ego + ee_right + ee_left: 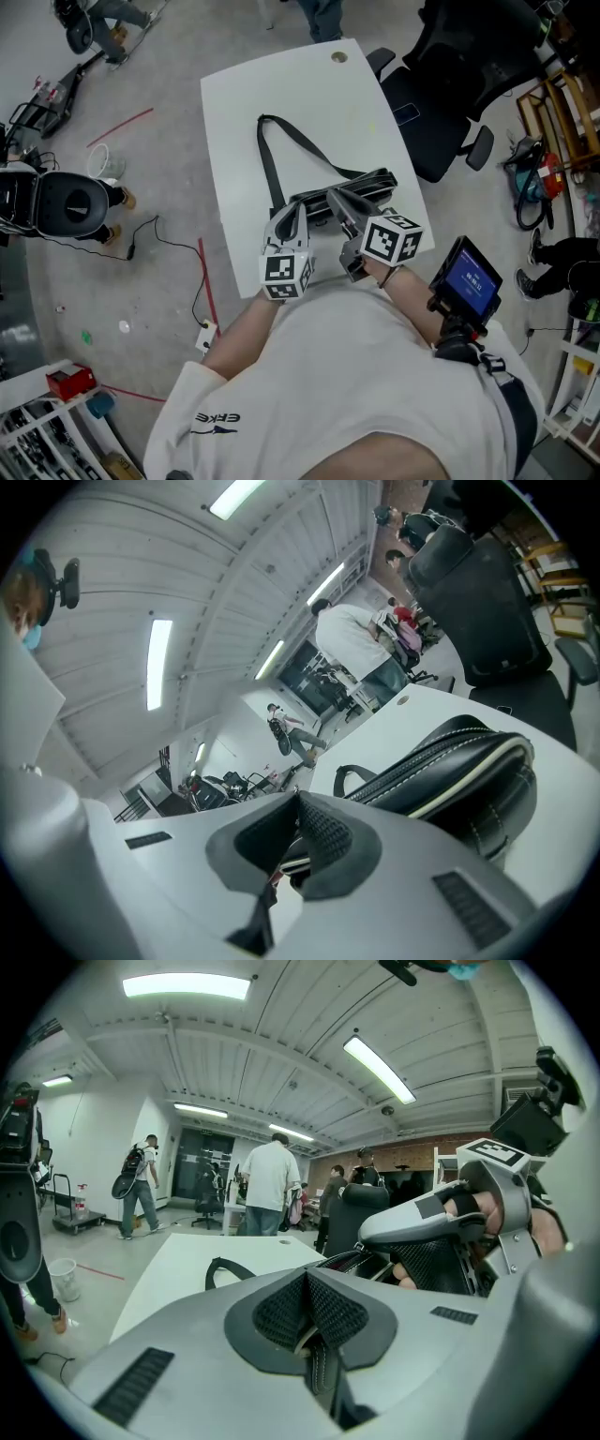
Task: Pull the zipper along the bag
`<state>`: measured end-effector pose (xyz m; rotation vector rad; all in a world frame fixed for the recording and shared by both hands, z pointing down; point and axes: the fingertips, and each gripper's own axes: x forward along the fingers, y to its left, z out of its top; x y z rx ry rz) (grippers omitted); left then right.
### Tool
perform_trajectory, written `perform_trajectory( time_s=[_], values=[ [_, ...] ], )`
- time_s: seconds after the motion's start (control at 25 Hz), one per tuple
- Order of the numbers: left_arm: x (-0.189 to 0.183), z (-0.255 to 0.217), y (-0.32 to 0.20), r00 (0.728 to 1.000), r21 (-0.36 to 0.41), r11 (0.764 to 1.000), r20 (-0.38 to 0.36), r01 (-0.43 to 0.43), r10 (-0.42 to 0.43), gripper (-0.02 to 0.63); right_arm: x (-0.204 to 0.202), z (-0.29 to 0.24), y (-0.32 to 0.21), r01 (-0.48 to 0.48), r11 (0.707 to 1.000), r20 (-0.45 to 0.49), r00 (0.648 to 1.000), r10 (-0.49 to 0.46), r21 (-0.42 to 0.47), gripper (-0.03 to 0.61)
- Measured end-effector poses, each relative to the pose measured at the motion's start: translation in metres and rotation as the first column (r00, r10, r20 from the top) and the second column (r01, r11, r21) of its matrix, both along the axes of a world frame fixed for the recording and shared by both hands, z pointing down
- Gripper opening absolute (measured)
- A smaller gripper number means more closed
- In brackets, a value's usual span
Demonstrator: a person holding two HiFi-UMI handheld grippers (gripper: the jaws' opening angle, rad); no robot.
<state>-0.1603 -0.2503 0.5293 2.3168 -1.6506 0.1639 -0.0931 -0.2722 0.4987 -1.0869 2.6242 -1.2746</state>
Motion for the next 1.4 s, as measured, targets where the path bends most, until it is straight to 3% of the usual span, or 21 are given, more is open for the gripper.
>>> perform_trajectory(
  time_s=[0.48, 0.68, 0.96, 1.4],
  values=[
    [-0.007, 0.002, 0.0, 1.0, 0.0, 1.0, 0.001, -0.027, 0.027, 0.003, -0.008, 0.003, -0.001, -0.007, 1.0, -0.037, 0.999, 0.007, 0.009, 0.012],
    [-0.027, 0.022, 0.003, 1.0, -0.049, 0.999, 0.025, 0.001, 0.0, 0.003, -0.001, 0.005, -0.005, -0.026, 1.0, -0.046, 0.999, 0.026, 0.012, 0.012],
    [-0.027, 0.055, 0.006, 0.992, -0.132, 0.99, 0.106, -0.049, 0.063, 0.003, -0.001, 0.007, -0.008, -0.04, 0.999, -0.08, 0.996, 0.042, 0.022, 0.012],
    [-0.018, 0.06, 0.0, 0.991, -0.139, 0.986, 0.087, -0.093, 0.105, 0.003, -0.008, 0.01, -0.008, -0.019, 0.999, -0.165, 0.986, 0.026, 0.046, 0.012]
  ],
)
